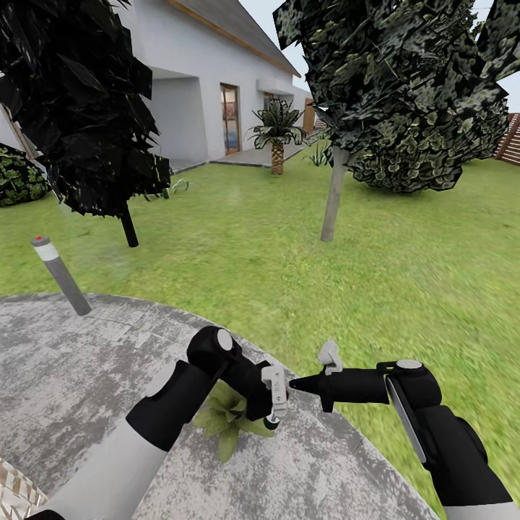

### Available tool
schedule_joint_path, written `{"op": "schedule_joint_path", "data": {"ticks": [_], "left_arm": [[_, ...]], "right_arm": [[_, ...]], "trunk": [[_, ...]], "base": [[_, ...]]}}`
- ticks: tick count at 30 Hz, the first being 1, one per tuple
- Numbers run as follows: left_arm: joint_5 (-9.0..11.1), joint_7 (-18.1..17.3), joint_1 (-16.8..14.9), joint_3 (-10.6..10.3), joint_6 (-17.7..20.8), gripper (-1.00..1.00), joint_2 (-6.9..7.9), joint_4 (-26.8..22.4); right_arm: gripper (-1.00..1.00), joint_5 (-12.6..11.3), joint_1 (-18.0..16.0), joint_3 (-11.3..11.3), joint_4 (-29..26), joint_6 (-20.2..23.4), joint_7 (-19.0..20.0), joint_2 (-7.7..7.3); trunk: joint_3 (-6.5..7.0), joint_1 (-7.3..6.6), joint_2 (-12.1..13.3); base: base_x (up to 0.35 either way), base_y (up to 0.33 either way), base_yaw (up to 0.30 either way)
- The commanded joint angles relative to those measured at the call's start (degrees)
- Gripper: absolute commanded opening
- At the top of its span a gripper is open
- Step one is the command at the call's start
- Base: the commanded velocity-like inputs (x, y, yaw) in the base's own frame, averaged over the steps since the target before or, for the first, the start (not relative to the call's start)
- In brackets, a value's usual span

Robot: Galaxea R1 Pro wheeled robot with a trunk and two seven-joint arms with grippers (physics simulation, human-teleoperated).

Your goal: Pick up the pesticide atomizer in the garden and spray insectifuge to fully cover both potted plants in the garden.

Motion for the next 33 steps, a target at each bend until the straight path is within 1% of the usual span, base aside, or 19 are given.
{"op": "schedule_joint_path", "data": {"ticks": [1, 12, 21, 22, 23, 25, 27, 28, 29, 30, 31, 32, 33], "left_arm": [[-0.41, -0.41, -0.03, 0.01, 0.6, -1.0, 0.02, -0.03], [-0.41, -0.56, 0.49, 0.17, 0.52, -1.0, 0.14, 0.17], [-0.39, -0.65, 0.83, 0.72, 0.24, -1.0, 0.69, 0.12], [-0.37, -0.65, 0.83, 1.01, 0.1, -1.0, 0.72, 0.14], [-0.38, -0.65, 0.83, 1.72, -0.03, -1.0, 0.77, 0.15], [-0.4, -0.66, 0.84, 4.09, -0.19, -1.0, 0.92, 0.22], [-0.41, -0.65, 0.84, 8.05, -0.43, -1.0, 1.26, 0.39], [-0.41, -0.65, 0.84, 9.35, -0.5, -1.0, 1.33, 0.44], [-0.41, -0.65, 0.84, 11.17, -0.62, -1.0, 1.4, 0.5], [-0.41, -0.65, 0.85, 12.35, -0.88, -1.0, 1.42, 0.54], [-0.41, -0.69, 0.89, 14.12, -1.75, -1.0, 1.56, 0.57], [-0.41, -0.71, 0.9, 15.1, -2.34, -1.0, 1.85, 0.58], [-0.38, -0.69, 0.91, 16.38, -3.1, -1.0, 2.72, 0.64]], "right_arm": [[-1.0, 0.43, -0.05, 0.0, -0.07, 0.34, 0.4, -0.02], [-1.0, 0.35, -0.05, 0.0, -0.07, 0.34, 0.4, -0.03], [-1.0, 0.33, -0.05, 0.0, -0.07, 0.33, 0.4, -0.04], [-1.0, 0.29, -0.05, 0.0, -0.07, 0.33, 0.4, -0.05], [-1.0, 0.28, -0.05, 0.0, -0.1, 0.33, 0.4, -0.05], [-1.0, 0.19, -0.05, 0.01, -0.13, 0.34, 0.43, -0.09], [-1.0, 0.11, -0.05, -0.05, -0.15, 0.33, 0.46, -0.13], [-1.0, 0.07, -0.05, -0.07, -0.15, 0.33, 0.47, -0.16], [-1.0, 0.03, -0.05, -0.08, -0.15, 0.32, 0.48, -0.2], [-1.0, 0.02, -0.05, -0.08, -0.15, 0.34, 0.48, -0.26], [-1.0, 0.01, -0.05, -0.09, -0.15, 0.35, 0.49, -0.36], [-1.0, -0.02, -0.05, -0.09, -0.16, 0.35, 0.49, -0.43], [-1.0, -0.06, -0.05, -0.11, -0.16, 0.37, 0.49, -0.54]], "trunk": [[-0.06, 0.0, -0.04], [-0.06, 0.0, -0.04], [-0.06, 0.0, -0.04], [-0.06, 0.0, -0.04], [-0.06, 0.0, -0.04], [-0.06, 0.0, -0.04], [-0.06, 0.0, -0.04], [-0.06, 0.0, -0.04], [-0.06, 0.0, -0.04], [-0.06, 0.0, -0.04], [-0.06, 0.0, -0.04], [-0.06, 0.0, -0.04], [-0.06, 0.0, -0.04]], "base": [[0.0, 0.0, 0.0], [0.0, 0.0, 0.0], [0.0, 0.0, 0.0], [0.0, 0.0, 0.0], [0.0, 0.0, 0.0], [0.0, 0.0, 0.0], [0.0, 0.0, 0.0], [0.0, 0.0, 0.0], [0.0, 0.0, 0.0], [0.0, 0.0, 0.0], [0.0, 0.0, 0.0], [0.0, 0.0, 0.0], [0.0, 0.0, 0.0]]}}
